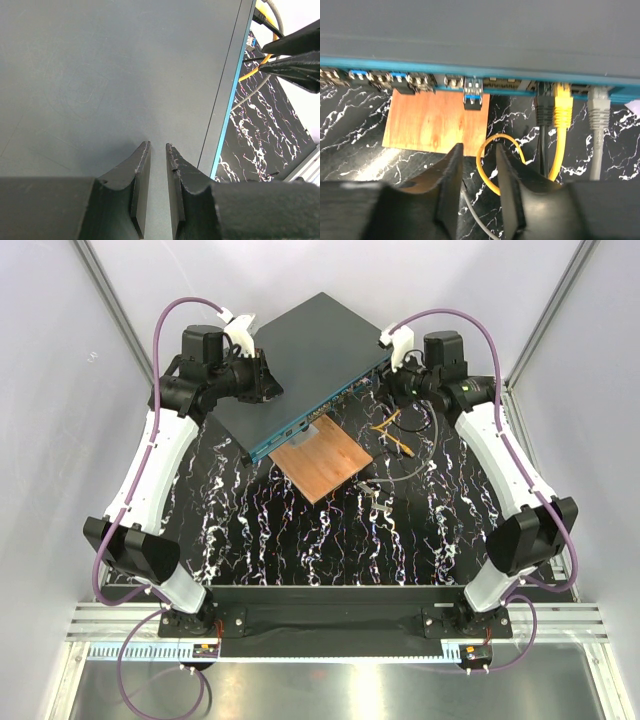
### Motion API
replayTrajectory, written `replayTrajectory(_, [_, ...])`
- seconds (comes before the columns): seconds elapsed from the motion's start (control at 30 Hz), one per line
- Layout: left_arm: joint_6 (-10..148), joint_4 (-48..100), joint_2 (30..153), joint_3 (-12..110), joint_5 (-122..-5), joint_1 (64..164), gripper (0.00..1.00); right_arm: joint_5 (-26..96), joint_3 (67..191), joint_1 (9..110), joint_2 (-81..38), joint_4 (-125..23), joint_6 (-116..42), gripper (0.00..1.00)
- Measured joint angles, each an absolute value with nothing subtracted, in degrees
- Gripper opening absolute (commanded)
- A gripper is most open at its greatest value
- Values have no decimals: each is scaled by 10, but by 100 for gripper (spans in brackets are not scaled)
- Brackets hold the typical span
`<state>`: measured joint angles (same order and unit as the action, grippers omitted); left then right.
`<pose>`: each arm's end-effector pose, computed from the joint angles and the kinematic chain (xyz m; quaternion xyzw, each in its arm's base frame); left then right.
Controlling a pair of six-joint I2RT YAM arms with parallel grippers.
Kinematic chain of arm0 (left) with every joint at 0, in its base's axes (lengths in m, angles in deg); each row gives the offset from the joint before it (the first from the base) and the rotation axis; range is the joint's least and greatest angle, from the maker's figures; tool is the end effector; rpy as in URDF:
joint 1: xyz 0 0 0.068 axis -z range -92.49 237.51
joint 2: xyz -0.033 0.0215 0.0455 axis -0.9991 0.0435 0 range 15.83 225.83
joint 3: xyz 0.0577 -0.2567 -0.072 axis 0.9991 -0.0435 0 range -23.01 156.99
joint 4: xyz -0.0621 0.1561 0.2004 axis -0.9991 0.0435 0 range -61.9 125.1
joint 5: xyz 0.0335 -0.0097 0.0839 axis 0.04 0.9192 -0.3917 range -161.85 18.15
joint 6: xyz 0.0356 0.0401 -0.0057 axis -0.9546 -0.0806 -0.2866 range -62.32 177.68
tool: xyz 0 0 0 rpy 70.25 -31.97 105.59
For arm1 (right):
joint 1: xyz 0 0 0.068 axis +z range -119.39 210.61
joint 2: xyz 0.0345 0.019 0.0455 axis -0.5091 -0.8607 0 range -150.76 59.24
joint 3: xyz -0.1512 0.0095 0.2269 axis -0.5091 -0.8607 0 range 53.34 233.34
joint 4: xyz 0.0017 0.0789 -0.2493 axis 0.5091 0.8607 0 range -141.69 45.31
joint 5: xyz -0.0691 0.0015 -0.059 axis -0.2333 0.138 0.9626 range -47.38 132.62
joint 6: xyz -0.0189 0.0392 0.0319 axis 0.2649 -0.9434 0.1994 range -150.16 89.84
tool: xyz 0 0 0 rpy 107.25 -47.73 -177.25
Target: Insert the plug into the switch port
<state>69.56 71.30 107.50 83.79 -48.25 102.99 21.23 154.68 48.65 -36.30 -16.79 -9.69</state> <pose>0.3264 -0.1052 0.4490 0.1316 0.8357 -0.2895 0.4479 0.3543 0.1291 0.4085 -0.3682 0.7687 0.1493 0.5012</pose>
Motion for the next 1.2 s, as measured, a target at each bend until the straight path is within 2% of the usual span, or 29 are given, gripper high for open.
replayTrajectory(0.37, [696, 713, 1075, 838, -481, 1030, 24, 194, 1619, 486, -406, -142, -118, 33])
replayTrajectory(1.2, [698, 713, 1075, 838, -481, 1030, 24, 195, 1707, 494, -479, -99, -133, 33])
